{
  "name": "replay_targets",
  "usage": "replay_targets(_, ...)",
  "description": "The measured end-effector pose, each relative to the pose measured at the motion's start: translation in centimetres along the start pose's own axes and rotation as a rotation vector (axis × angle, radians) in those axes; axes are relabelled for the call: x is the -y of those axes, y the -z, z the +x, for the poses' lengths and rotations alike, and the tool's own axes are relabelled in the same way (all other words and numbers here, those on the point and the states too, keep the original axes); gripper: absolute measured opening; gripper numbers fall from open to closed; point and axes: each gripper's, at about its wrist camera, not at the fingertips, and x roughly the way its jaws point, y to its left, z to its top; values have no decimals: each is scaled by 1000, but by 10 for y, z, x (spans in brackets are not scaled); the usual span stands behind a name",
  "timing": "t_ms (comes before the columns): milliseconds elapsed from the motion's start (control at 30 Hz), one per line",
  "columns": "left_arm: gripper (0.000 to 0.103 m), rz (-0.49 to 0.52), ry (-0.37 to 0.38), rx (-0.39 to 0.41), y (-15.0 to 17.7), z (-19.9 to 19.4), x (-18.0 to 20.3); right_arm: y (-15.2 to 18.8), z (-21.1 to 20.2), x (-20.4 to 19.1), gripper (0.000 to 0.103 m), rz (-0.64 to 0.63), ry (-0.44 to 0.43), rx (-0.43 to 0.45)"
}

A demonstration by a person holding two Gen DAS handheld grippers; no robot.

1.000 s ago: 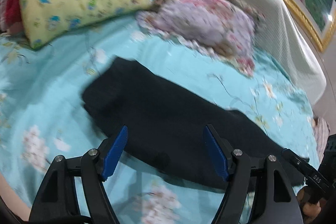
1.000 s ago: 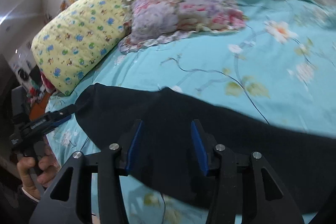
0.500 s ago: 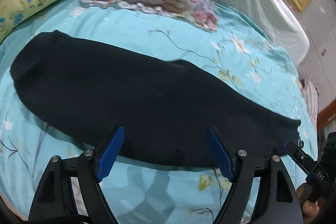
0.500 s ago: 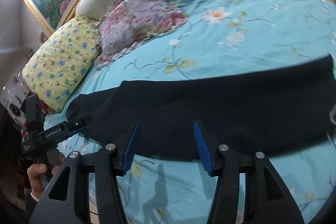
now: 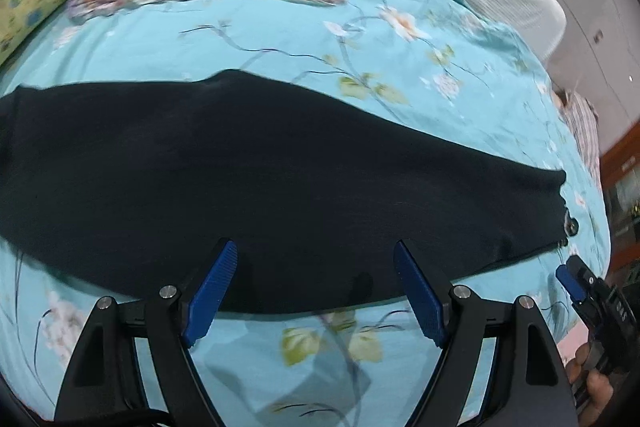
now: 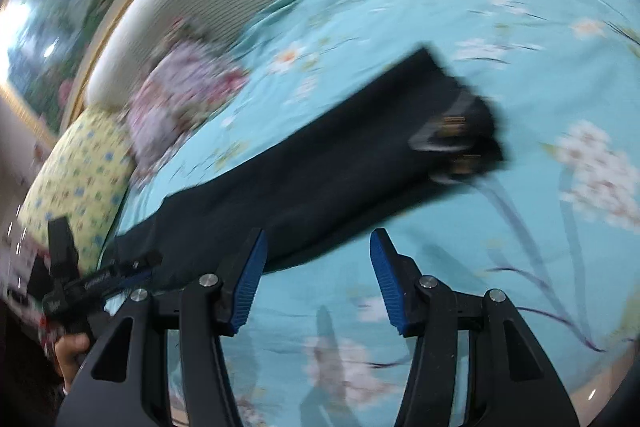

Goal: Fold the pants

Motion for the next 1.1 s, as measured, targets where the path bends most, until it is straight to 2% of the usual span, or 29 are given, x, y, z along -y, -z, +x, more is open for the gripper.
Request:
replay_targets(100, 81, 46, 10, -1, -5, 2, 18, -4, -7, 18, 56, 72, 18, 28)
replay_targets(267, 82, 118, 26, -15, -16, 7, 45, -10, -11, 31, 58, 109, 44, 60)
replay_targets(333, 82, 162, 31, -32, -22, 12, 59, -11, -9, 36, 62, 137, 27, 58)
replay_targets(500, 82, 235, 75, -58, -35, 20, 91, -17, 6, 50, 62, 221, -17, 67)
replay_targets(700, 82, 352, 134, -138, -52, 42, 135, -29, 14, 62, 62, 296, -53, 113)
replay_targets(767, 82, 370, 154, -165, -56, 48, 147, -31, 18, 62, 50, 289, -45, 114)
replay_targets(833, 82, 391, 179, -190, -60, 53, 160, -32, 19, 66, 16, 290, -28, 113)
replay_targets(1100, 82, 493, 231, -274, -73, 86, 215, -34, 2, 105, 13, 346, -69, 193)
